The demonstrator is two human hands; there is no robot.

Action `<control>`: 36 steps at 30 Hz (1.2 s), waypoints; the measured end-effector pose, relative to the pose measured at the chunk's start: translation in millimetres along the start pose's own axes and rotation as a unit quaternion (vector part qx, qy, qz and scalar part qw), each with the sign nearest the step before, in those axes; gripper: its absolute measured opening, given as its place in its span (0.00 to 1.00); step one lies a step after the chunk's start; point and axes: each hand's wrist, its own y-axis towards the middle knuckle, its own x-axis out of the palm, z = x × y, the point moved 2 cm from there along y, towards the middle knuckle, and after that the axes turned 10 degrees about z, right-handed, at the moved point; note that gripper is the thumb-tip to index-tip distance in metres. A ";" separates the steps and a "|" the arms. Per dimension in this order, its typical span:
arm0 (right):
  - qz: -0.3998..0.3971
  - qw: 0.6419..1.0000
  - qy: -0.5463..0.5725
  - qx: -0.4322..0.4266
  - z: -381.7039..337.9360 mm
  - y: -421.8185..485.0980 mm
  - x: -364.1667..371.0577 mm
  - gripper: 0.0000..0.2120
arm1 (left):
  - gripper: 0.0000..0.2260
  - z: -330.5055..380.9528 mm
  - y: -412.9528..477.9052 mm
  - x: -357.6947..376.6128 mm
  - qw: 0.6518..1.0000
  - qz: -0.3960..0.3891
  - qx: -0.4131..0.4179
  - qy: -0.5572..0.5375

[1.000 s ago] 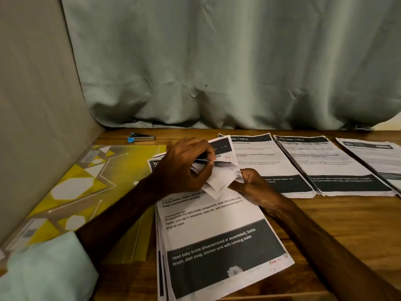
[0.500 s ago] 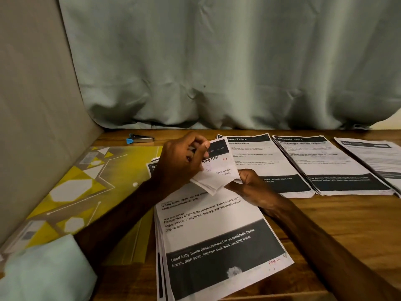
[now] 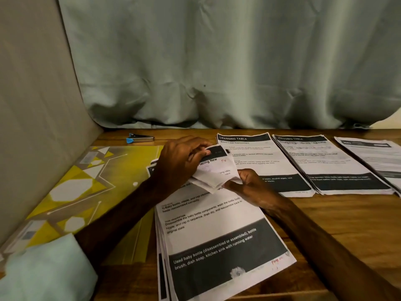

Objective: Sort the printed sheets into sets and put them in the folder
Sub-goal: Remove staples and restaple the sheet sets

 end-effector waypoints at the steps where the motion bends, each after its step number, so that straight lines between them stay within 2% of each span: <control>1: -0.001 1.000 -0.001 -0.001 -0.1 0.2 0.1 0.11 | 0.06 0.3 0.0 -0.3 1.000 -0.002 0.004 -0.001; 6: -0.002 1.000 0.007 -0.002 -4.3 -0.7 0.4 0.11 | 0.05 -2.2 -0.8 -2.5 1.000 0.005 0.028 0.014; 14: -0.008 0.999 0.031 0.029 -5.4 -4.3 -1.6 0.04 | 0.04 6.0 0.8 -8.1 0.994 0.009 0.096 0.047; 20: -0.011 0.998 0.036 0.040 -4.2 -4.2 -1.6 0.06 | 0.05 5.1 -3.1 -4.7 0.990 -0.035 0.134 0.029; 25: -0.003 0.999 0.022 0.037 -0.6 -0.4 -0.9 0.06 | 0.07 6.6 -1.2 -7.6 0.992 -0.067 0.104 -0.021; 33: -0.008 1.000 0.015 0.023 1.2 2.1 0.8 0.10 | 0.10 7.6 -2.0 -7.6 0.994 -0.068 0.075 -0.052; 36: -0.016 1.000 0.021 0.005 -1.9 0.8 1.4 0.14 | 0.10 9.1 -0.4 -8.7 0.990 -0.073 0.008 -0.122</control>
